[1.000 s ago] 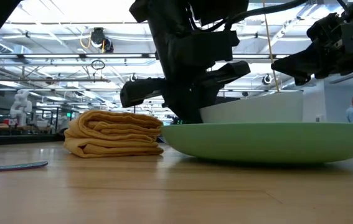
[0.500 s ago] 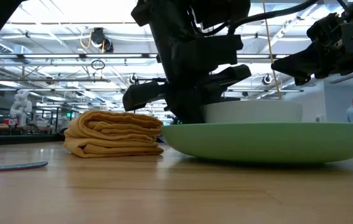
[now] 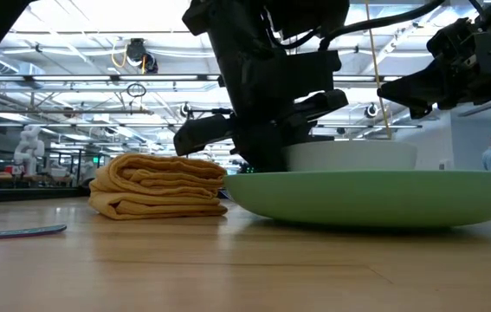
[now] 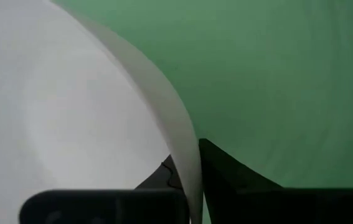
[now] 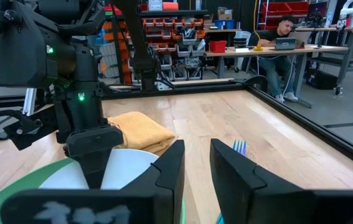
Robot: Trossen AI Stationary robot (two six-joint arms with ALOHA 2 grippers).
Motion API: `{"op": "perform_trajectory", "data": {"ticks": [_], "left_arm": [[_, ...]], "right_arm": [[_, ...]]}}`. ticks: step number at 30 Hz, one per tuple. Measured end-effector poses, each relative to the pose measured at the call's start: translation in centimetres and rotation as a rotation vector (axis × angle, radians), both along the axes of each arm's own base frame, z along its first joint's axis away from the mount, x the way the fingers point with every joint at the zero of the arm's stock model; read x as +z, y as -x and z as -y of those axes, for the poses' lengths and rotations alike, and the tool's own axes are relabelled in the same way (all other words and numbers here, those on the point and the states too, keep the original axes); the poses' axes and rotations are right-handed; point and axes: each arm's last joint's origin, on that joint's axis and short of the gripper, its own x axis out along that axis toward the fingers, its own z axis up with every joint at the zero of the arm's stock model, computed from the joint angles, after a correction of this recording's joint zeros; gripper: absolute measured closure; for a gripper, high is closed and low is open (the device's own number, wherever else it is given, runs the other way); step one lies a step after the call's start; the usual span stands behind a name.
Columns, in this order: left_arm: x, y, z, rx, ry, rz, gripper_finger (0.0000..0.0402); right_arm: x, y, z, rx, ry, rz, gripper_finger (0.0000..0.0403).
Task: Set table place
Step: Put the white bowl on the light green plate
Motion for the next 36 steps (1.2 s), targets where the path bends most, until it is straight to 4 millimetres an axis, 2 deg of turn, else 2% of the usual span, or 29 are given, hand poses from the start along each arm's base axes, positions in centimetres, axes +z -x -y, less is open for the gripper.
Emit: {"op": "perform_trajectory", "data": {"ticks": [15,22,25,31,36], "left_arm": [[0.1,0.3,1.8,-0.029,-0.024,0.013,0.0372],[0.2,0.3,1.8,-0.014,-0.05,0.029,0.0367],[0.2,0.2,1.8,-0.007,-0.047,0.03,0.0339],[0.3,0.2,1.7,0.007,-0.069,0.038,0.0258],[0.3,0.2,1.7,0.008,-0.07,0.038,0.0219]], "right_arm": [[0.0,0.0,0.0,0.0,0.002,0.0,0.0335],[0.0,0.0,0.0,0.0,0.002,0.0,0.0335],[0.0,0.0,0.0,0.0,0.002,0.0,0.0335],[0.0,0.0,0.0,0.0,0.002,0.0,0.0335],[0.0,0.0,0.0,0.0,0.001,0.0,0.0335]]}}
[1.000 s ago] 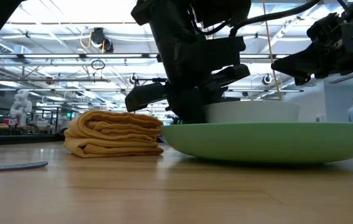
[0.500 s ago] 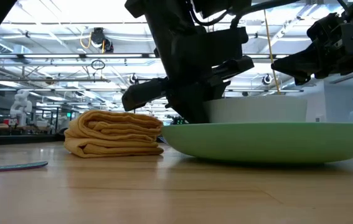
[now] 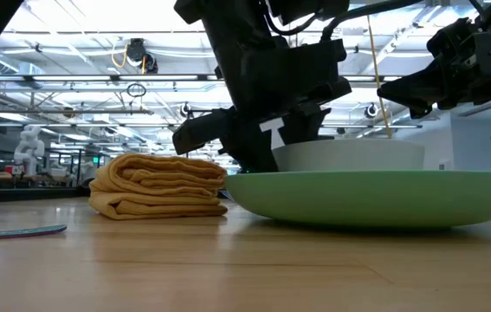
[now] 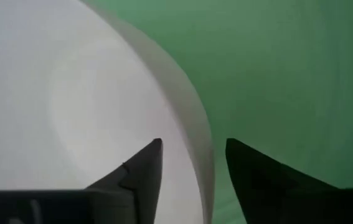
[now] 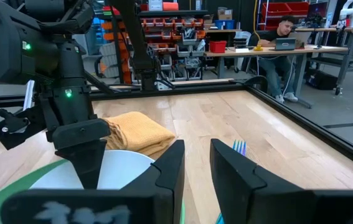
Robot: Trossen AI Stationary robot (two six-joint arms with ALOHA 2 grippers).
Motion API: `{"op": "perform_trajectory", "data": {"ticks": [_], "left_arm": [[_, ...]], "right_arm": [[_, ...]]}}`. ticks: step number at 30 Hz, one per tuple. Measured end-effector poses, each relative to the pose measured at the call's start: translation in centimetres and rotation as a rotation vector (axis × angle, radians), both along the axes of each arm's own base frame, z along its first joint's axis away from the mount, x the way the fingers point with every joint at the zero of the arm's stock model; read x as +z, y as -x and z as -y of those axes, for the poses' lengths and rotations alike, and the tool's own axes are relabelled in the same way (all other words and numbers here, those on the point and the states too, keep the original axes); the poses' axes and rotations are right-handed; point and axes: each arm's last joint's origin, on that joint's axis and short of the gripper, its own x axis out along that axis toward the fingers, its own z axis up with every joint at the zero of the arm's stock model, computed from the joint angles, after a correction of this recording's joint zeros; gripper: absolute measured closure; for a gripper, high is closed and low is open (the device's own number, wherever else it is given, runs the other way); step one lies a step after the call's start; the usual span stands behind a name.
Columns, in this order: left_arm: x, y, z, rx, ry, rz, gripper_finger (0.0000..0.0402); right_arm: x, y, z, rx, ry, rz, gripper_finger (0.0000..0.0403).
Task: Set table place
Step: Put the white bowl on the light green plate, then put the purple fork to the right of the light green plate
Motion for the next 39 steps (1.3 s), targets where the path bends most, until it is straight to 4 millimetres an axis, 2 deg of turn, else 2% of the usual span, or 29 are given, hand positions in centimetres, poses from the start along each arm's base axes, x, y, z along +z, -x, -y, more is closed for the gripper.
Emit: {"op": "perform_trajectory", "data": {"ticks": [11,22,39], "left_arm": [[0.0,0.0,0.1,0.007,-0.005,0.001,0.0204],[3.2,-0.6,1.4,0.024,-0.004,0.05,0.0204],[3.3,-0.5,1.5,0.044,0.014,0.035,0.0204]], "right_arm": [[0.0,0.0,0.0,0.0,0.0,0.0,0.0335],[0.0,0.0,0.0,0.0,-0.001,0.001,0.0335],[0.0,0.0,0.0,0.0,-0.002,0.001,0.0335]]}}
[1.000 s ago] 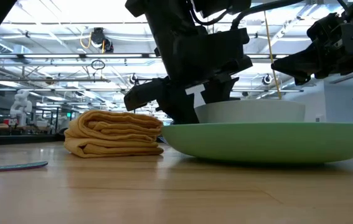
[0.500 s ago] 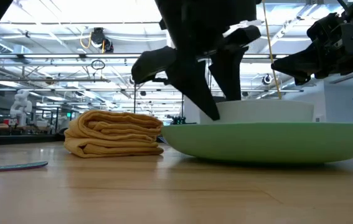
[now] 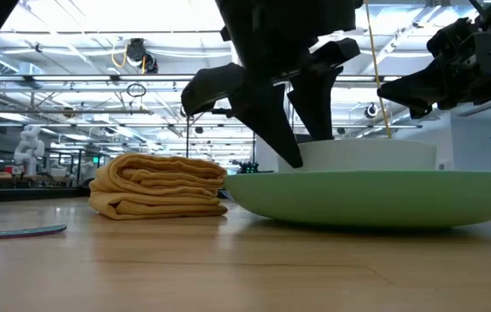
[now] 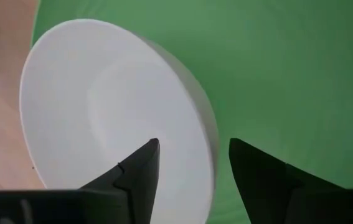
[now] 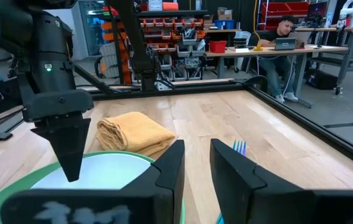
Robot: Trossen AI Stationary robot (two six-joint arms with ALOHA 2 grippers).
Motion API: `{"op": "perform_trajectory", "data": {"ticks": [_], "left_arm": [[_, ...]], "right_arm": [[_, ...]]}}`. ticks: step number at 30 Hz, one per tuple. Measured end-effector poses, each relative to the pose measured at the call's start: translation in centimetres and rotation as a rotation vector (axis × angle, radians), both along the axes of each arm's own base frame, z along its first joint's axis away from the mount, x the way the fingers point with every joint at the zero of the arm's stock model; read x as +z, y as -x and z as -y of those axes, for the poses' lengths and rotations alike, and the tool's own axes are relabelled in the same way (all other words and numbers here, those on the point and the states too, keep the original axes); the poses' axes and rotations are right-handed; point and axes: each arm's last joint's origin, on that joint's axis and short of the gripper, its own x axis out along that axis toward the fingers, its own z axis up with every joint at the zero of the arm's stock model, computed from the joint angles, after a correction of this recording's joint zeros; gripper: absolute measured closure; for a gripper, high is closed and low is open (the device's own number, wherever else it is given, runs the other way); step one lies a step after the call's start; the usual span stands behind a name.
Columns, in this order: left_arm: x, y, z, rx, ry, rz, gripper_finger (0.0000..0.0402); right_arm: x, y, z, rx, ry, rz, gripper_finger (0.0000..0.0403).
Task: Set table place
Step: Put the purple fork to the right of the light green plate
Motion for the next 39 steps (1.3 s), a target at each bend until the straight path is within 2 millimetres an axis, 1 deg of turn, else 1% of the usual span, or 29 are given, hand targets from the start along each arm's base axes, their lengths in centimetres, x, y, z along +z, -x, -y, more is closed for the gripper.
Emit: {"op": "perform_trajectory", "data": {"ticks": [4,8,11,14,18,23,27,32,36,39], "left_arm": [[-0.1,0.4,0.6,0.002,-0.002,-0.024,0.0204],[0.3,1.1,1.2,0.02,0.002,-0.046,0.0204],[0.9,1.8,1.6,0.048,0.004,-0.065,0.0204],[2.1,2.4,1.7,0.083,0.02,-0.058,0.0204],[3.2,3.4,1.5,0.131,0.034,-0.091,0.0204],[4.7,5.0,1.0,0.199,0.12,-0.186,0.0204],[5.9,6.0,0.5,0.237,0.23,-0.259,0.0204],[7.6,6.7,0.6,0.215,0.351,-0.274,0.0204],[8.6,7.1,0.7,0.209,0.368,-0.241,0.0204],[8.8,7.2,0.6,0.21,0.37,-0.235,0.0204]], "right_arm": [[0.0,0.0,0.0,0.0,0.0,0.0,0.0335],[0.0,0.0,0.0,0.0,0.0,0.0,0.0335],[0.0,0.0,0.0,0.0,0.0,0.0,0.0335],[0.0,0.0,0.0,0.0,0.0,0.0,0.0335],[0.0,0.0,0.0,0.0,-0.001,0.001,0.0335],[0.0,0.0,0.0,0.0,-0.001,0.0,0.0335],[0.0,0.0,0.0,0.0,-0.001,0.0,0.0335],[0.0,0.0,0.0,0.0,-0.005,0.0,0.0335],[0.0,0.0,0.0,0.0,-0.005,0.0,0.0335],[0.0,0.0,0.0,0.0,-0.005,0.0,0.0335]]}}
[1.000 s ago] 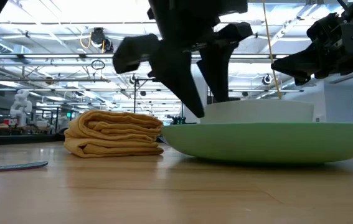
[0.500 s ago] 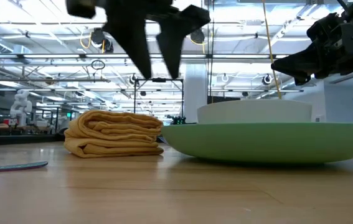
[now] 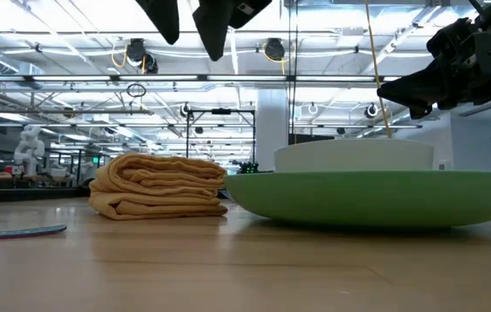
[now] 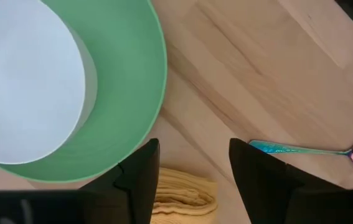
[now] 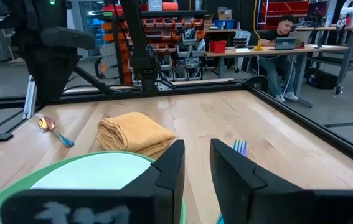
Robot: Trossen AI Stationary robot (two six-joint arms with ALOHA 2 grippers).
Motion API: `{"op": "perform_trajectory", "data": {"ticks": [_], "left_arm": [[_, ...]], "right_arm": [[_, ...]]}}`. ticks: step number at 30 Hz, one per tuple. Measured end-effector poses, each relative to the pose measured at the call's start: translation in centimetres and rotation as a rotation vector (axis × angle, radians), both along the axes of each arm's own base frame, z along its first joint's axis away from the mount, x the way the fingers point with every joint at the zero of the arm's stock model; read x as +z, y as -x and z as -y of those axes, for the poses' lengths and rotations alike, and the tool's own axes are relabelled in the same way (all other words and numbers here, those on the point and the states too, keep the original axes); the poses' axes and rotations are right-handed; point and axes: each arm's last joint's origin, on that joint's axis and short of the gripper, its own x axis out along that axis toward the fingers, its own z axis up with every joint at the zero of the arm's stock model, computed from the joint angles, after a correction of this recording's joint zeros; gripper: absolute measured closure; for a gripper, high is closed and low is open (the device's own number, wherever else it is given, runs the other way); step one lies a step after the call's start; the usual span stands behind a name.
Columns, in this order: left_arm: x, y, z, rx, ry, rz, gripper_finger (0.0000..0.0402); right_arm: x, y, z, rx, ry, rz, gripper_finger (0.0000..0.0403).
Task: Set table place
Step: Put the purple fork to the right of the light green plate
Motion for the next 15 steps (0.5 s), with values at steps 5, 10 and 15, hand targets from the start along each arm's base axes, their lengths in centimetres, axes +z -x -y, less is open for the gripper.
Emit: {"op": "perform_trajectory", "data": {"ticks": [5,10,15], "left_arm": [[0.0,0.0,0.0,0.008,-0.001,-0.005,0.0204],[0.3,1.0,-0.2,0.026,-0.048,-0.058,0.0204],[2.3,2.4,-0.8,0.09,-0.075,-0.049,0.0204]], "right_arm": [[0.0,0.0,0.0,0.0,0.0,-0.001,0.0335],[0.0,0.0,0.0,0.0,0.0,0.0,0.0335],[0.0,0.0,0.0,0.0,0.0,0.0,0.0335]]}}
